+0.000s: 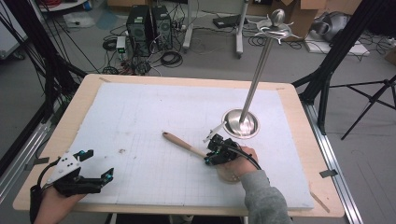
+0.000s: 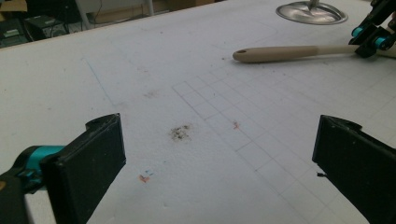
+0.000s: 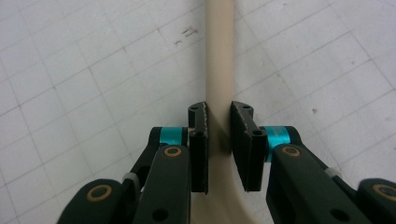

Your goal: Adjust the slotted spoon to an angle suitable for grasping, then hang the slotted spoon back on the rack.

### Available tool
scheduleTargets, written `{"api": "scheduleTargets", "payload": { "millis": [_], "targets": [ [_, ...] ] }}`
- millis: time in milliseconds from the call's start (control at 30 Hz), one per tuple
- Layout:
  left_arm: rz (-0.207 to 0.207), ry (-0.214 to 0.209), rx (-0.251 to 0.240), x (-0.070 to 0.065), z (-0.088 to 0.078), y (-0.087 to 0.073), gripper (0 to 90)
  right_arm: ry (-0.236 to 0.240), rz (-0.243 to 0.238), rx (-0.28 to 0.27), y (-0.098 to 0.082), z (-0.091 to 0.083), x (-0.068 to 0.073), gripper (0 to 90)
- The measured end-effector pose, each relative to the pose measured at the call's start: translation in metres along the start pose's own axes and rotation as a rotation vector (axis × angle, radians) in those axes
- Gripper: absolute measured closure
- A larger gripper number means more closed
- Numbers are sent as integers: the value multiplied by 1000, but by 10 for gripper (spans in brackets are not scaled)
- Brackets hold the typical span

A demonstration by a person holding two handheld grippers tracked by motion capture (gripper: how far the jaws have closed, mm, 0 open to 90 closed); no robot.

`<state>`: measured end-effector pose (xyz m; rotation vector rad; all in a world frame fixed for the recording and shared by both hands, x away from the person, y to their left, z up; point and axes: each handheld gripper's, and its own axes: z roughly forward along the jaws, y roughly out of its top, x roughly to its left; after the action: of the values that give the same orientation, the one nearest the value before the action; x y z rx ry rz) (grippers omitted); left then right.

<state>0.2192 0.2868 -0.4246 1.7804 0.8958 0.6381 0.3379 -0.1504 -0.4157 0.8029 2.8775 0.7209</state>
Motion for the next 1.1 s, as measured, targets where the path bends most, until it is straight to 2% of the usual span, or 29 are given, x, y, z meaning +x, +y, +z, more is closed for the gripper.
{"api": "scheduleTargets", "payload": {
  "millis": [167,267,633,733,1100],
  "targets": [
    [-2,2,11,0,-3,-5,28,27,4,-7,-1,0,-4,778],
    [-9,18,8,2,-5,-5,28,38,14,-9,-1,-1,-5,777],
    [-13,29,3,6,-9,-4,28,45,14,-9,-1,-1,-6,777],
    [-10,28,0,4,-10,-4,28,28,4,-14,-1,-2,-6,777],
    [-6,15,-12,3,-10,-1,28,37,3,-42,-1,-5,-6,777]
  ]
}}
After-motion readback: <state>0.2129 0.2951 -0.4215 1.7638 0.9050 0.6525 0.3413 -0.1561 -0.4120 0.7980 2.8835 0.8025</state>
